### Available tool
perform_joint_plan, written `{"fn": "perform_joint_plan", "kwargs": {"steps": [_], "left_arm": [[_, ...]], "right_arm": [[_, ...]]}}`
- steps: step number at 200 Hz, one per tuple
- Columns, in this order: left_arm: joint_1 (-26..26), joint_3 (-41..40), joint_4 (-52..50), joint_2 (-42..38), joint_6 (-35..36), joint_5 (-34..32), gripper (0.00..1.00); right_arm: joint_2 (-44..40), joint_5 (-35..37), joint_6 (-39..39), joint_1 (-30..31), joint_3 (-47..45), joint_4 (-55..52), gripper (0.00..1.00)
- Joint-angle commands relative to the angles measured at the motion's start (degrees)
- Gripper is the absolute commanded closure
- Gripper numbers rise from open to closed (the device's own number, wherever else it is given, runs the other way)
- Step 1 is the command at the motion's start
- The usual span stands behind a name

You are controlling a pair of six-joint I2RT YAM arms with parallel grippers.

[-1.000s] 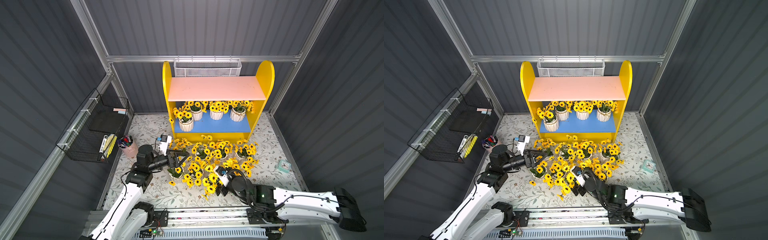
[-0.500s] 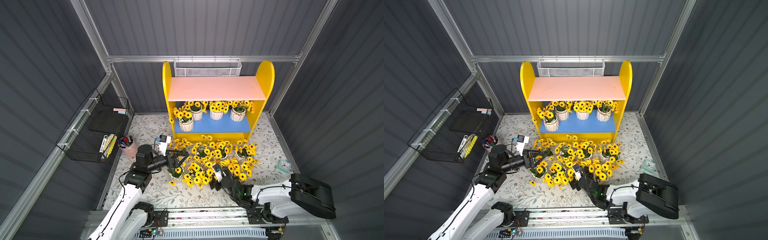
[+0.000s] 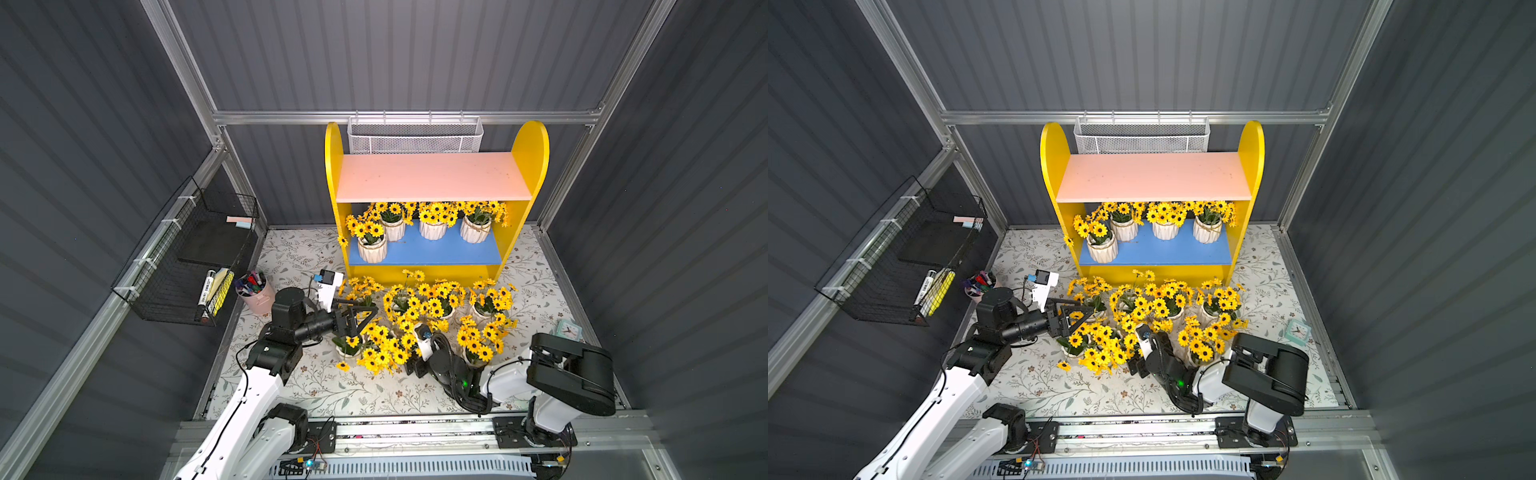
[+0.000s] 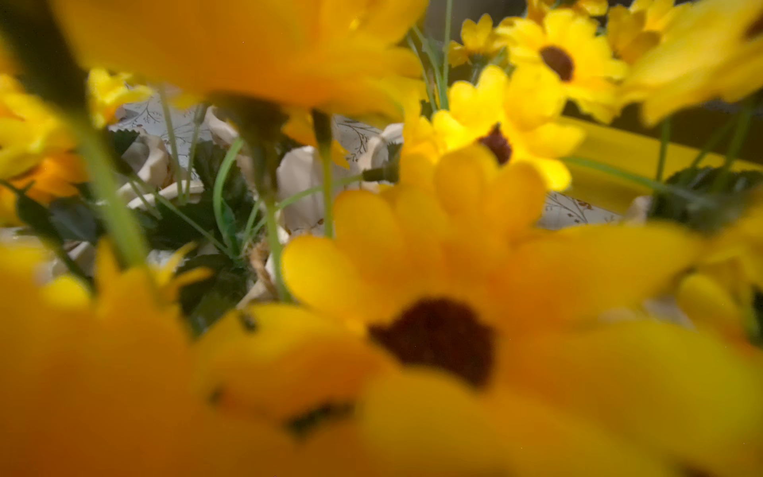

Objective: Take the sunflower pots off the shelves
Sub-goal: Place the sunflower pot at the center of the board.

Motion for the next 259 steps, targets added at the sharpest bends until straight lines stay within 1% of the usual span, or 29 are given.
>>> {"fn": "perform_joint_plan", "kwargs": {"steps": [1,21,25,30,36,44,50,56,58,70,82,89,107,130,164,170,189,208,217,227,236,246,259], "left_arm": [[-0.5,2.3,-1.9,-0.1,2.3,-0.2,0.01],[-0.4,2.5,-2.8,-0.1,3.0,-0.2,0.01],[-0.5,2.7,-3.0,0.0,3.1,-0.3,0.01],[-0.5,2.8,-3.2,-0.1,3.3,-0.3,0.00],[-0.5,2.9,-3.5,0.0,3.4,-0.3,0.01],[-0.5,3.0,-3.6,-0.1,3.5,-0.3,0.01],[-0.4,3.1,-3.6,0.0,3.6,-0.3,0.01],[-0.5,3.1,-3.6,-0.1,3.5,-0.3,0.01],[-0.5,3.1,-3.6,-0.1,3.6,-0.3,0.01],[-0.5,3.2,-3.4,0.0,3.6,-0.3,0.01],[-0.5,3.2,-3.2,0.1,3.6,-0.3,0.01],[-0.5,3.4,-3.2,0.2,3.7,-0.2,0.01],[-0.5,3.9,-3.2,0.4,3.9,0.1,0.01],[-0.5,4.6,-3.5,0.8,4.2,0.3,0.01],[-0.5,5.5,-3.5,0.5,4.6,1.3,0.01],[-0.5,5.7,-3.8,0.3,4.9,1.4,0.01],[-0.5,6.6,-4.5,0.3,5.6,1.6,0.01],[-0.5,7.4,-3.8,1.1,5.5,2.4,0.00],[-0.5,7.8,-3.3,1.5,5.5,2.8,0.01],[-0.5,8.1,-2.8,1.7,5.2,3.2,0.01],[-0.5,8.2,-2.5,1.8,5.2,3.4,0.01],[-0.5,8.2,-2.4,1.7,5.2,3.6,0.01],[-0.5,8.0,-2.4,1.5,5.4,3.7,0.00]], "right_arm": [[4.1,-0.7,0.1,0.7,1.0,5.1,1.00],[6.0,-1.4,-1.0,0.8,0.9,7.8,1.00],[6.2,-1.5,-1.0,0.8,1.1,7.6,0.89],[6.2,-1.3,-0.8,0.8,1.2,7.4,0.66],[6.2,-1.0,-1.0,0.8,1.1,7.3,0.45],[5.7,-0.6,-1.1,0.8,0.8,7.2,0.26],[5.0,-0.1,-0.9,0.8,0.4,7.0,0.16],[4.2,0.1,-0.8,0.9,0.1,6.3,0.03],[3.8,0.1,-0.8,0.9,0.1,6.0,0.02],[1.0,0.2,-1.4,1.0,0.0,2.3,0.01],[-3.1,0.7,-1.1,1.0,0.5,-3.9,0.01],[-5.9,0.8,-0.4,1.1,1.1,-9.1,0.01],[-13.2,-0.3,2.4,1.1,4.6,-27.3,0.01],[-18.6,-0.4,2.1,0.9,6.3,-37.2,0.01],[-26.0,-7.2,4.2,1.7,9.3,-56.1,0.01],[-29.5,-8.4,4.3,2.0,10.2,-59.8,0.01],[-36.0,-10.2,5.0,2.4,14.9,-70.5,0.01],[-39.4,-6.6,7.9,2.4,22.2,-82.9,0.01],[-40.1,-3.0,9.6,2.3,25.2,-88.2,0.01],[-40.5,1.0,12.0,2.4,28.6,-94.0,0.03],[-40.6,4.9,15.9,2.3,32.2,-101.2,0.05],[-41.0,8.3,21.1,2.4,36.1,-109.8,0.11],[-42.1,12.6,27.0,2.4,39.4,-119.2,0.15]]}}
